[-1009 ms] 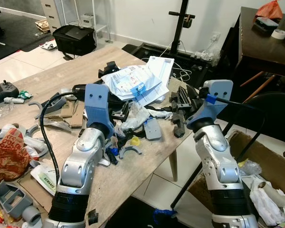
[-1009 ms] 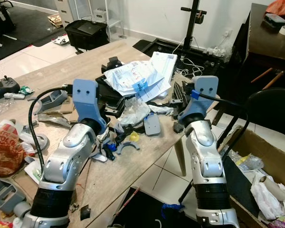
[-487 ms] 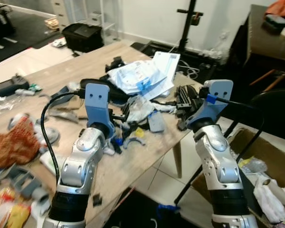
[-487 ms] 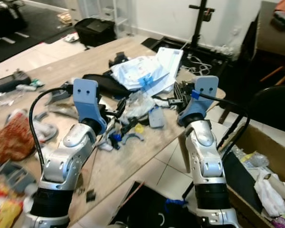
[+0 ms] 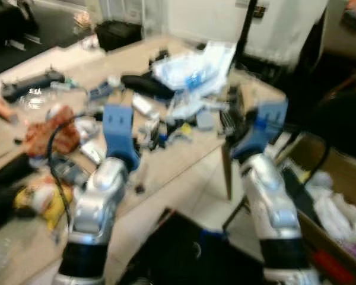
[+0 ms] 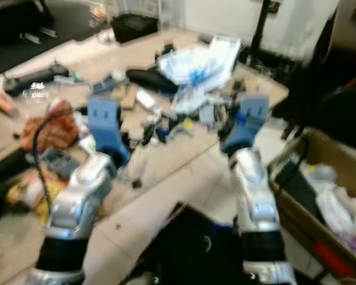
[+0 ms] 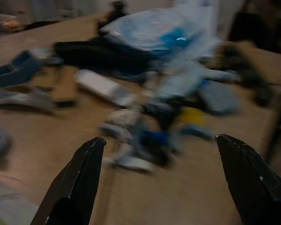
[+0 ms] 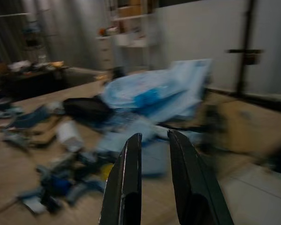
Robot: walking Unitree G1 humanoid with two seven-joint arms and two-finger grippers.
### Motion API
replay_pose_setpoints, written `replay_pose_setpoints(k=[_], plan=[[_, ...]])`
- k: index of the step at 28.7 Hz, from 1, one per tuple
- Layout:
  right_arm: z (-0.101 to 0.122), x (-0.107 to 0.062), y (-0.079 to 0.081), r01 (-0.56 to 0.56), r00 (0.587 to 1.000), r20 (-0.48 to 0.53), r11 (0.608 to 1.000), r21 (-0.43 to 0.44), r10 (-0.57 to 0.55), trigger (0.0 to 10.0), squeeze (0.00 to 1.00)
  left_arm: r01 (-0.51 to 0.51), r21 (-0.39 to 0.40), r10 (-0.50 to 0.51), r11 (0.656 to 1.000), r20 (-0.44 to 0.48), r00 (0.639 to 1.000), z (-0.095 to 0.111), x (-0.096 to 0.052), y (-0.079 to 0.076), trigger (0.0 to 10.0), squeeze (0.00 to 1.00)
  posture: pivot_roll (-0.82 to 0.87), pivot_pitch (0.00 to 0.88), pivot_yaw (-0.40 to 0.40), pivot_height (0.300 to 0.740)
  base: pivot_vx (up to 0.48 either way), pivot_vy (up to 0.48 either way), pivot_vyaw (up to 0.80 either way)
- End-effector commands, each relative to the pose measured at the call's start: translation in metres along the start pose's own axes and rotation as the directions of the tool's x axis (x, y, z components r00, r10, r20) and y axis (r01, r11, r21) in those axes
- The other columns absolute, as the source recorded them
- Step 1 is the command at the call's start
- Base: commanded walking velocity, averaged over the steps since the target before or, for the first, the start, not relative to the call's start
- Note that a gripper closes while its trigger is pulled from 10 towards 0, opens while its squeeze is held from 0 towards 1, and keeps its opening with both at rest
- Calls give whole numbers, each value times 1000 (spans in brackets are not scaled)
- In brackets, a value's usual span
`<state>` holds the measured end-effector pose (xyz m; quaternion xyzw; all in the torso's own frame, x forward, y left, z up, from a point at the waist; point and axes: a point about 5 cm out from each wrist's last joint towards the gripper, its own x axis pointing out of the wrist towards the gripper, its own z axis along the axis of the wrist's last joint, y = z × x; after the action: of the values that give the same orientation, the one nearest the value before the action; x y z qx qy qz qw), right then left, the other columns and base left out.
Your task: Picking trash to rubbish bin
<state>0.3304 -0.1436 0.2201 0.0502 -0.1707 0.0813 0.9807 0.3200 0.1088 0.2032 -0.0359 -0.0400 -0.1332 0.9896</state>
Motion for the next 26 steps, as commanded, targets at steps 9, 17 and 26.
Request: replay_pose_setpoints(k=[9,17,26], plan=[[-2,-2,1,5,1000,-5,1000,12,-5,10000,0,52,68,-49,996,-45,998,-4,0,-5,10000,0,36,128,17,740,0,-107,0],[-2,-4,1,9,1000,-6,1000,12,-9,10000,0,20,25,-18,999,-80,997,-9,1,-2,10000,0,33,129,22,740,0,-300,0],[-3,-5,1,5,1000,-11,1000,15,-5,10000,0,24,53,-20,998,-84,996,-10,1,-1,10000,0,32,119,25,740,0,0,0]])
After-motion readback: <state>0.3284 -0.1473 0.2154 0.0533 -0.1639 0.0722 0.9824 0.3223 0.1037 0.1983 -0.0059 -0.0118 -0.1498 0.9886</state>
